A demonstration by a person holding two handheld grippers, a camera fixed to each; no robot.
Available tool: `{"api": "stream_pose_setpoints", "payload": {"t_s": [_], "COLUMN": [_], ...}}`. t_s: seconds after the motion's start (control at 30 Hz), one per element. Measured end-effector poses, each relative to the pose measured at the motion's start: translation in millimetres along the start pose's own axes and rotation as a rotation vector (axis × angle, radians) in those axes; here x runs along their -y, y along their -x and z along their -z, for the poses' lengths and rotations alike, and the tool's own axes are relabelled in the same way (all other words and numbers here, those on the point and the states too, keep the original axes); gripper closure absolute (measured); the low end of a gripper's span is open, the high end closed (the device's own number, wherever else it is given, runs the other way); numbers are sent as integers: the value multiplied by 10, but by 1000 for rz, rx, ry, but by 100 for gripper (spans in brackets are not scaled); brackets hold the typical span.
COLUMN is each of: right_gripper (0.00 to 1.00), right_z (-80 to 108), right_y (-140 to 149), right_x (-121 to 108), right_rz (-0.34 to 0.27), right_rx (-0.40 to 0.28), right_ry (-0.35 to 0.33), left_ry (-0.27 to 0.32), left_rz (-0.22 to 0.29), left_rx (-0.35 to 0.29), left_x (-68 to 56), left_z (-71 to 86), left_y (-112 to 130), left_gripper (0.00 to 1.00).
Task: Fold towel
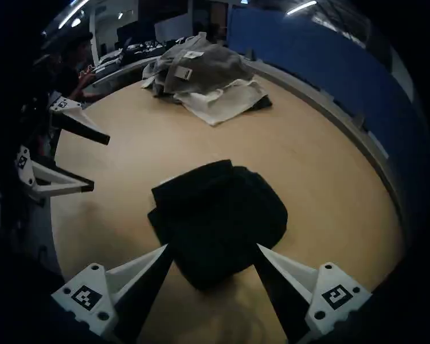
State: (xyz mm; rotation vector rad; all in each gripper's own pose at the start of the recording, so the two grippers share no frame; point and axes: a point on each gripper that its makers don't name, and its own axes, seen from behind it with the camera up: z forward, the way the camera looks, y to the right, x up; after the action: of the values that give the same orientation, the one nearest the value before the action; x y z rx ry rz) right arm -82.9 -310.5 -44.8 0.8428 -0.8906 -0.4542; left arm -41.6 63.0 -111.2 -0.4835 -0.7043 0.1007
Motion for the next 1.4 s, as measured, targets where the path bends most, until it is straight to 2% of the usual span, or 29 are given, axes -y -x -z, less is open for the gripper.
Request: {"api": "stream_pose_setpoints", "payload": {"t_s": [0.23, 0.47, 0.8, 1.0, 1.2, 1.4], "right_gripper": [0, 1, 31, 63, 67, 67], "right_z": [16, 46, 18, -9, -21, -28], "right_y": [279, 395, 491, 562, 566, 554], "right_x": [80, 85, 96, 69, 97, 109], "right_rz": [-42, -46, -41, -54, -78, -78], "right_rx": [25, 38, 61, 70, 70, 70], "right_ry": [-1, 9, 5, 23, 14, 9], "left_ry": [-2, 0, -2, -5, -6, -6], "left_rz": [1, -1, 1, 3, 1, 0], "left_rx": [0, 4, 3, 2, 5, 6], "left_x": [-12, -45, -53, -45, -51, -52], "left_z": [6, 3, 2, 13, 22, 23], "left_y": [7, 38, 32, 43, 63, 76], "left_gripper": [5, 5, 5, 5, 5, 5]}}
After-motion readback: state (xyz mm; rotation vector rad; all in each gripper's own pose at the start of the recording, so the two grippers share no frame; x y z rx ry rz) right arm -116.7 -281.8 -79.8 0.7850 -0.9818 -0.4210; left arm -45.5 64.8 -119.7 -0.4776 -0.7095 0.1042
